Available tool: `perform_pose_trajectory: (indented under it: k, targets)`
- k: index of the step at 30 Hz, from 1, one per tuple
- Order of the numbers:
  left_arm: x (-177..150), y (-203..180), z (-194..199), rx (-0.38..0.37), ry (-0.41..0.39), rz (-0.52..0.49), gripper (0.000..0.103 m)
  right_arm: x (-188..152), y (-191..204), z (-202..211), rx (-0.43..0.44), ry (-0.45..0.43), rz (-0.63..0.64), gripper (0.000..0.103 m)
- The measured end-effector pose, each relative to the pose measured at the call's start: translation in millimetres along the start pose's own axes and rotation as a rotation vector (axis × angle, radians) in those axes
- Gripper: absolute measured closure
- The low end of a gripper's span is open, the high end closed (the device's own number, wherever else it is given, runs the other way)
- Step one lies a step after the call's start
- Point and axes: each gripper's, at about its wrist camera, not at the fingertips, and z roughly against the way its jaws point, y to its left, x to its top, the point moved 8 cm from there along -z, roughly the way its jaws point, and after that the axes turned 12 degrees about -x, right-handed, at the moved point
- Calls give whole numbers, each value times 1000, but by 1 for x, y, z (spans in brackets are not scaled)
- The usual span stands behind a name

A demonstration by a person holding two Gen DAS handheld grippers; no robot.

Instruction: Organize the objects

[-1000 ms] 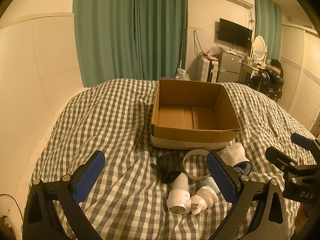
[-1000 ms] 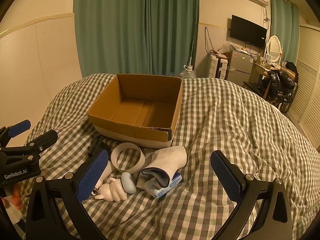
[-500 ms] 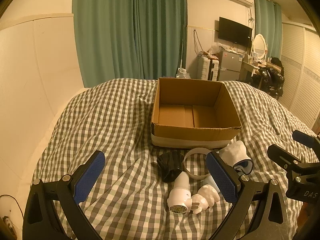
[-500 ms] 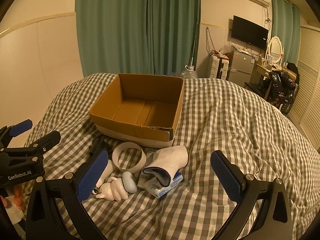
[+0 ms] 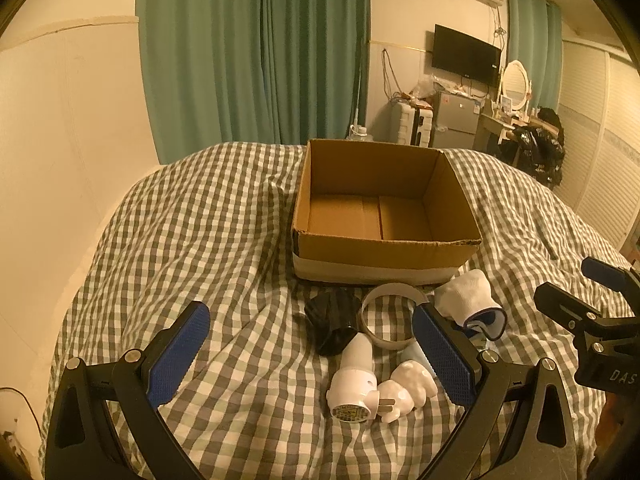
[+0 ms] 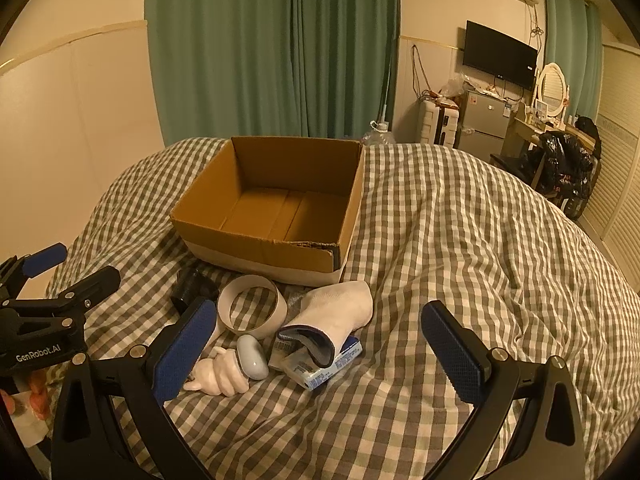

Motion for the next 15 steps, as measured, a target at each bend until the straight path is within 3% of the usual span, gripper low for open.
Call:
perform_pose_trajectory:
  k: [6,15]
  targets:
    - [-13,1,-19,-19,53,7,0,-5,-6,-13,-26,31,20,0]
    - [-44,-4,-65,-23,197,-35,1,-27,-13,-63,-26,156,107,0]
